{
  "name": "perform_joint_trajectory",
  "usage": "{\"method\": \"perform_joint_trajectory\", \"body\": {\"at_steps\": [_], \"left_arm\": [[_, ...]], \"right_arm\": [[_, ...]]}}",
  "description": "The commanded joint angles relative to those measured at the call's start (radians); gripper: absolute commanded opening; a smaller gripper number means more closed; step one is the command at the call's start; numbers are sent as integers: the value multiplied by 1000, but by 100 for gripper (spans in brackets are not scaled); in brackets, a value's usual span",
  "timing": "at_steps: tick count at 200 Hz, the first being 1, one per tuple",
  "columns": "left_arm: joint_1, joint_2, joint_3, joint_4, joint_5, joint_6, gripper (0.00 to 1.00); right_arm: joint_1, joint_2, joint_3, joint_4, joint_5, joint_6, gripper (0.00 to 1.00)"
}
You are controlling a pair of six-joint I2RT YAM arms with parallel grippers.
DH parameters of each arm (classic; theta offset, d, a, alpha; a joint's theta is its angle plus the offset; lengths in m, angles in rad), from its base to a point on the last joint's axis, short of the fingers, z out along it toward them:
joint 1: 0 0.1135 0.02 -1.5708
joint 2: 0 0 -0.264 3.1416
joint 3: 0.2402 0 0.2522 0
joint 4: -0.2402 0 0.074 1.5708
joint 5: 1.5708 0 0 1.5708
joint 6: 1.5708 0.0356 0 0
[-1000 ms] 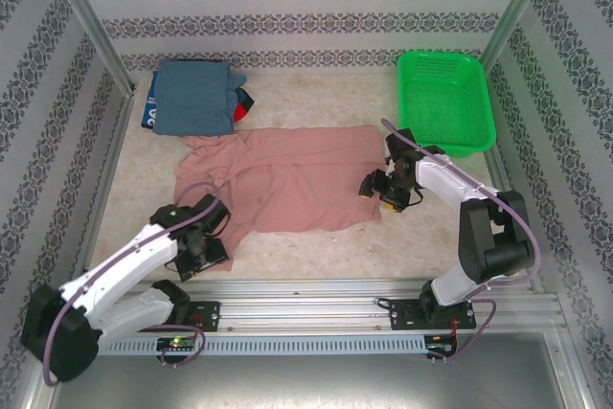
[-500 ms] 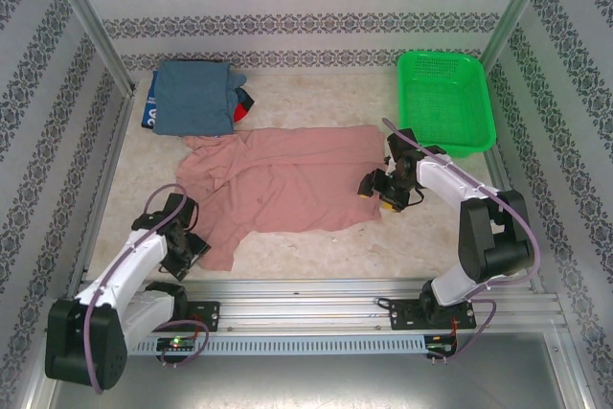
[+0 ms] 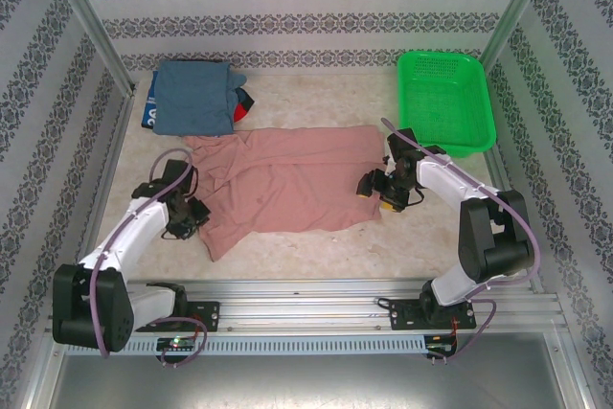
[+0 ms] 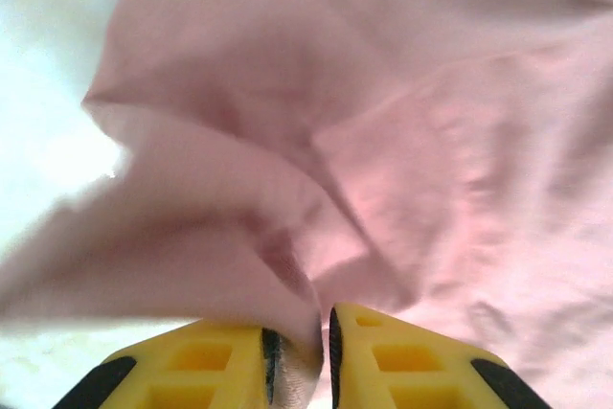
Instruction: Fold and stack the t-shirts
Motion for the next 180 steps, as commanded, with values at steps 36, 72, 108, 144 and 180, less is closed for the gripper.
{"method": "perform_joint_trajectory", "body": {"at_steps": [36,72,108,144,180], "left_arm": [[-67,184,132,-67,25,149,22],[-111,313,237,-17,47,179,26],[-127,236,286,-30,59,139,42],[39,21,129,-115,55,112,57],[176,-40,10,-66,107,129,58]], "right_arm": [[-10,5,17,9,-45,-53,79],[-10,-1,17,2,-51,-63,81],[-11,-21,11,1,-49,-61,81],[-10,-47,-5,3,-47,-64,82],[-10,-42,-9,14,-58,-61,82]]}}
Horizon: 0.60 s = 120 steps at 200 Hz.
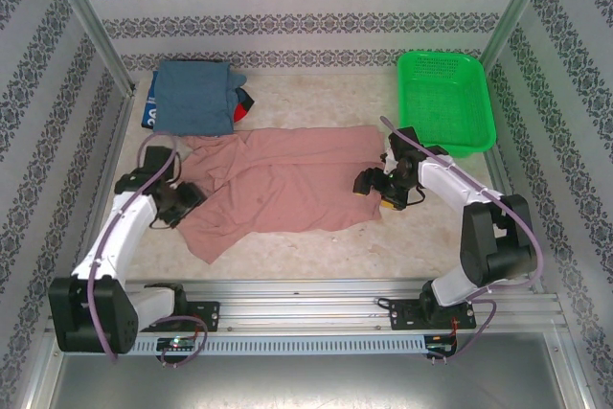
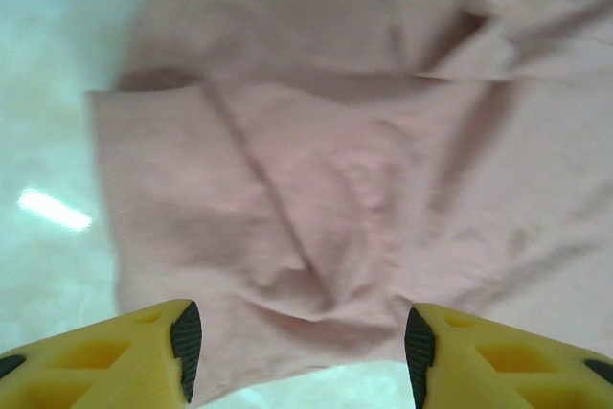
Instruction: Fold and stack the t-shirts
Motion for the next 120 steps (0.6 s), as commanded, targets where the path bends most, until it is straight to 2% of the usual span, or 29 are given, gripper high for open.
{"method": "perform_joint_trajectory", "body": {"at_steps": [1,41,89,120], "left_arm": [[37,6,-65,-13,40,0,58],[40,36,-171,112,73,-53,50],[36,58,-238,122,63,-55,46],[-5,123,-236,188,61,-64,30]], "right_arm": [[-11,-16,-8,5,-14,-10,82],[-10,-25,6,-10,-12,-22,83],[-13,-25,15,-18,-12,-35,84],[-13,-8,27,-13,-18,-37,84]]}}
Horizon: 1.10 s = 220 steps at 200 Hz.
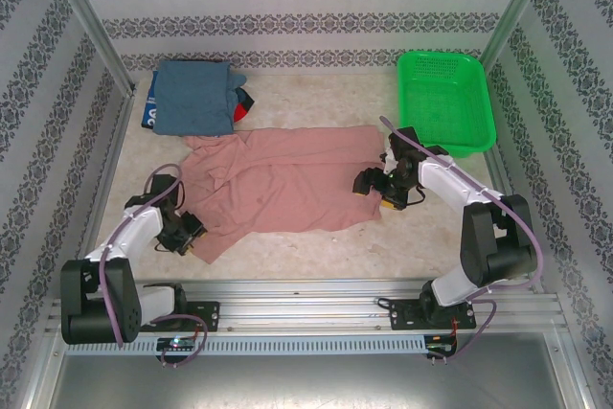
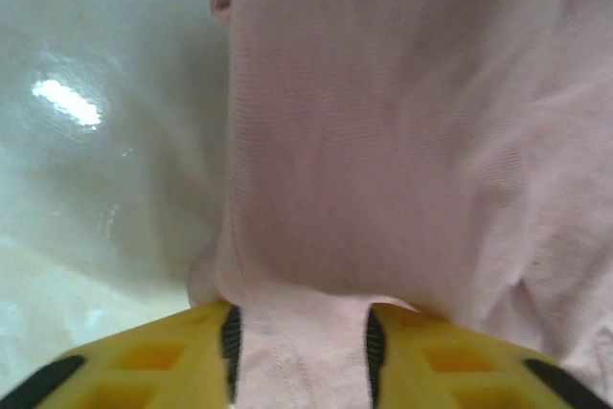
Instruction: Fold and stack the t-shirts
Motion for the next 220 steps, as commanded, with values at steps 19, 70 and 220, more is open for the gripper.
{"method": "perform_joint_trajectory", "body": {"at_steps": [19,70,220], "left_arm": [[-61,84,45,62,-14,3,19],[-133,67,203,-86,-74,77,10],[-314,402,567,-79,-114,120,54]], "right_arm": [[-14,1,34,-17,-17,-26,83],[-15,2,27,-17,-15,-22,82],[-22,-9,27,-26,-17,-24,81]]}}
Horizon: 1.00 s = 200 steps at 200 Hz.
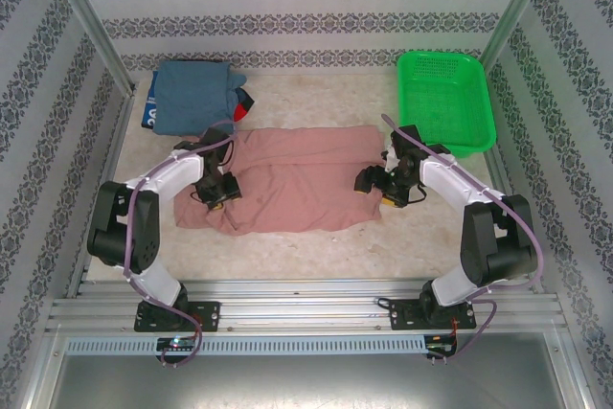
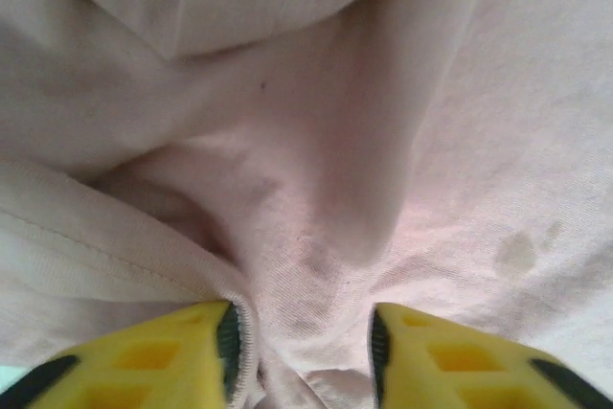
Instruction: Fold and stack the t-shirts
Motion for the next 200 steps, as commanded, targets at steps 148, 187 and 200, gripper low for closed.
{"method": "perform_joint_trajectory", "body": {"at_steps": [148,187,200], "left_arm": [[417,-349,-423,470,201,-341,65],[436,-309,-452,578,195,-355,58],[439,-298,-459,610,195,-361,56]], "right_arm": [[3,-112,10,62,-65,-67,98],[5,-140,0,79,-81,-59,98],[5,-142,3,77,-85,-57,98]]}}
